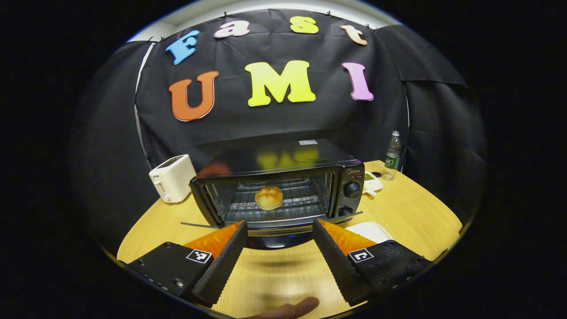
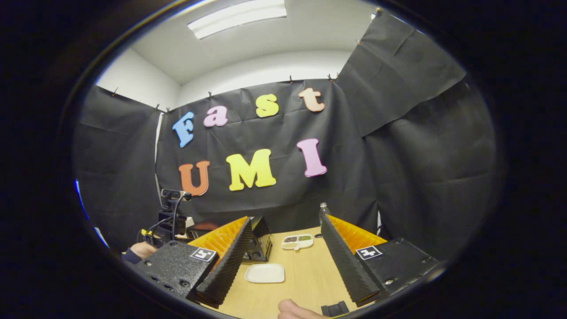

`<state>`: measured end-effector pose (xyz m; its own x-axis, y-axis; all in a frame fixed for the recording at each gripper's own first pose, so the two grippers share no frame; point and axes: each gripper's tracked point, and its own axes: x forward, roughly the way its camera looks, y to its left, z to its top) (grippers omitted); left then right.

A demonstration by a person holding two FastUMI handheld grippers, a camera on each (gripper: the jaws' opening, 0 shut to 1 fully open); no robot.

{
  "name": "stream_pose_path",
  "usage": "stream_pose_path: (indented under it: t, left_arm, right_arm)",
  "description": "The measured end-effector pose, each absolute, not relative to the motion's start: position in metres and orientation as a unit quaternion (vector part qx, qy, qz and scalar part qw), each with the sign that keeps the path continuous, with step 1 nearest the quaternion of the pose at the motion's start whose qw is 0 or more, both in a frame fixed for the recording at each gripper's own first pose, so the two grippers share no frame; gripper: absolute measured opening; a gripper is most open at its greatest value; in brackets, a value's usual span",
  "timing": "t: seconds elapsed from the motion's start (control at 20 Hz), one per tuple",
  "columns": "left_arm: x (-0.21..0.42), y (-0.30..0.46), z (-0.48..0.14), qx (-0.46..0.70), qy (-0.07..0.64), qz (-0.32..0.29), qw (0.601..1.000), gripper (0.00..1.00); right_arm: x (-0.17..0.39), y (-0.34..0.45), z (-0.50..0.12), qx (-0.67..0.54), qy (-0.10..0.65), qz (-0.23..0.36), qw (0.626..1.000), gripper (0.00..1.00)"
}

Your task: Open the electric oven with the left hand, put the food in, and close the electric oven.

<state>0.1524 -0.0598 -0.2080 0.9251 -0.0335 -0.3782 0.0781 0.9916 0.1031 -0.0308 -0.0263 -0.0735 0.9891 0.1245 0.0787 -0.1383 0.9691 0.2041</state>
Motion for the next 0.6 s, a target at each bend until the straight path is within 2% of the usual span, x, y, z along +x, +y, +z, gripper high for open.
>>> stream_pose_path:
  t: [0.15,0.2,0.25,0.3,0.35,0.4,0.45,0.6]
  left_arm:
    - [0.168,-0.061,-0.208,0.049,0.175,-0.032,0.983,0.97]
    - [0.174,-0.061,-0.203,0.047,0.161,-0.031,0.985,0.84]
    - [0.174,-0.053,-0.200,0.048,0.157,-0.018,0.986,0.93]
    - [0.175,-0.050,-0.198,0.049,0.151,-0.010,0.987,0.96]
    - [0.173,-0.049,-0.195,0.048,0.145,-0.007,0.988,0.90]
    - [0.169,-0.050,-0.187,0.046,0.133,-0.009,0.990,0.90]
    - [0.165,-0.052,-0.178,0.042,0.120,-0.011,0.992,0.96]
    - [0.158,-0.055,-0.155,0.040,0.078,-0.023,0.996,0.93]
  right_arm:
    - [-0.028,-0.028,-0.076,0.106,-0.028,0.063,0.992,0.95]
    - [-0.029,-0.028,-0.075,0.107,-0.028,0.062,0.992,0.95]
    - [-0.029,-0.026,-0.076,0.107,-0.027,0.063,0.992,0.96]
    - [-0.030,-0.025,-0.075,0.107,-0.027,0.064,0.992,0.96]
    - [-0.029,-0.024,-0.075,0.106,-0.027,0.065,0.992,0.96]
    - [-0.030,-0.023,-0.074,0.105,-0.028,0.066,0.992,0.96]
    - [-0.030,-0.023,-0.073,0.104,-0.029,0.065,0.992,0.96]
    - [-0.031,-0.020,-0.070,0.102,-0.028,0.065,0.992,0.96]
